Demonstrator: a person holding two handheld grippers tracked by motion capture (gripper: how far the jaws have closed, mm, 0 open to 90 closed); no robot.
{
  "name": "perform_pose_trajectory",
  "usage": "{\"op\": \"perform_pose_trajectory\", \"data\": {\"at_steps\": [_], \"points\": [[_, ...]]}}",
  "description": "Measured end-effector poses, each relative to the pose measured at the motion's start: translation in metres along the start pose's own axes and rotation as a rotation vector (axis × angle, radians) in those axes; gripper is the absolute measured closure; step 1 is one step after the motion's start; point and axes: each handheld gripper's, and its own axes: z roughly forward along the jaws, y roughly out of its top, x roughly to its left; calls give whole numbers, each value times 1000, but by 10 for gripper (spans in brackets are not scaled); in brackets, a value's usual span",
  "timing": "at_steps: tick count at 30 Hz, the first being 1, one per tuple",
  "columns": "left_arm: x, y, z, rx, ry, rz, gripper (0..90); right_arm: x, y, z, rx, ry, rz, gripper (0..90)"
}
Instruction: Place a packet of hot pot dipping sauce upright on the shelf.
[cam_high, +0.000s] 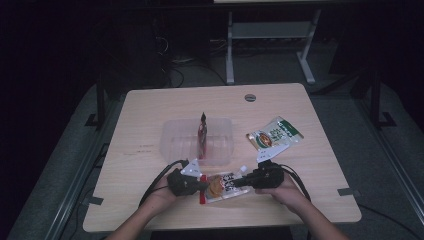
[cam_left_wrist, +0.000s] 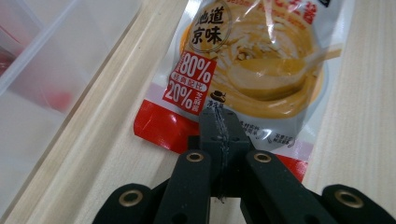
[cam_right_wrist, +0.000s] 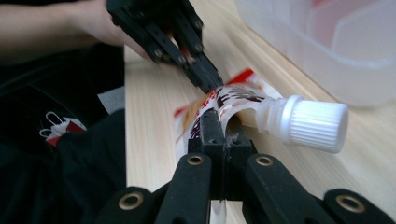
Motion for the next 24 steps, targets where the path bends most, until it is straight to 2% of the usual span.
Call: {"op": "perform_pose_trajectory", "data": {"at_steps": [2,5,10,20,24], "points": [[-2,1,0,-11,-4,2,899,3,2,-1,-20,13,-2,896],[-4,4,-2,-37,-36,-6,899,7,5,-3,-48,17,-9,897],[-9,9,-3,-76,-67,-3,900,12,9,-6,-88,28,-20,897],[-27,20,-1,-112,-117,54,899,21,18,-10,-155,36,-56,897],[-32,23,0,-125,-129,64,899,25,19,-10,-159,46,-59,897]]}}
